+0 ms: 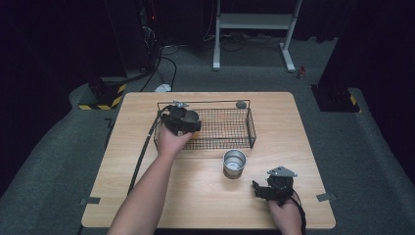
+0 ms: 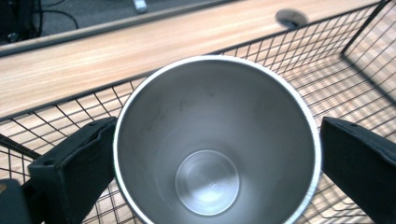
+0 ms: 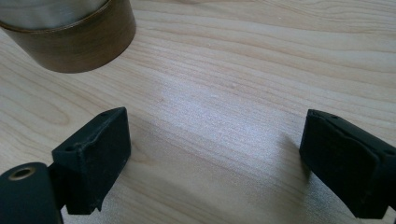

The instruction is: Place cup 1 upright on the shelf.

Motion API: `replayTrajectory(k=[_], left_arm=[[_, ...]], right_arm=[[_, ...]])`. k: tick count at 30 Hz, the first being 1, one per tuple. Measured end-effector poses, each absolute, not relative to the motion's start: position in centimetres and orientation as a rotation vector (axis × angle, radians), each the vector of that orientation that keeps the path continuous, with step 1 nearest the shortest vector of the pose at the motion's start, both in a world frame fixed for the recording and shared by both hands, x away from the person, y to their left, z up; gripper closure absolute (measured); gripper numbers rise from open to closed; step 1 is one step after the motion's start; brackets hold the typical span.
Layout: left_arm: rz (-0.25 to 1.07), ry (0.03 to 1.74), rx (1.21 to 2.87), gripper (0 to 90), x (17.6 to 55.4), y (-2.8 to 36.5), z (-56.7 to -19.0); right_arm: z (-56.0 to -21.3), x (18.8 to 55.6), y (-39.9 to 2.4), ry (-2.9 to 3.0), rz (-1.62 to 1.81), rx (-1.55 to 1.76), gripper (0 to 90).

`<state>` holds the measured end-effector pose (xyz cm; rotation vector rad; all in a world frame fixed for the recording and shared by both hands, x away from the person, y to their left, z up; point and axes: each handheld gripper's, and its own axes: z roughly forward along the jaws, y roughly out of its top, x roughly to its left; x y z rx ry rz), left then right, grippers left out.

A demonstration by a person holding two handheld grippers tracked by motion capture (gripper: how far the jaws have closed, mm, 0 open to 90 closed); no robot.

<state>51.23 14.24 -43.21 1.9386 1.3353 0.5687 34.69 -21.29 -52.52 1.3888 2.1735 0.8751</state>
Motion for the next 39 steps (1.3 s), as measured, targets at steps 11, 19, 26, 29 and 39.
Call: replayTrajectory(k=[11,19,26,29,39], left_arm=[[0.583,1.295,1.894,0.6,49.9,15.3,-41.7],[0.599,1.287,1.88,0.6,49.5,16.0,-41.3],[0.585,1.271,1.898,0.6,48.5,16.7,-41.4],[0.581,1.273,1.898,0.6,48.2,16.9,-41.4],[0.575,1.271,1.884,0.9,46.0,18.6,-41.5]], right_arm=[[-52.5,34.7,-21.3,2.173,0.875,1.389,8.8],[-52.5,34.7,-21.3,2.174,0.875,1.389,8.8],[-52.5,34.7,-21.3,2.173,0.875,1.389,8.8],[-52.5,34.7,-21.3,2.173,0.875,1.389,8.8],[-52.5,34.7,-21.3,2.173,0.875,1.389,8.8]])
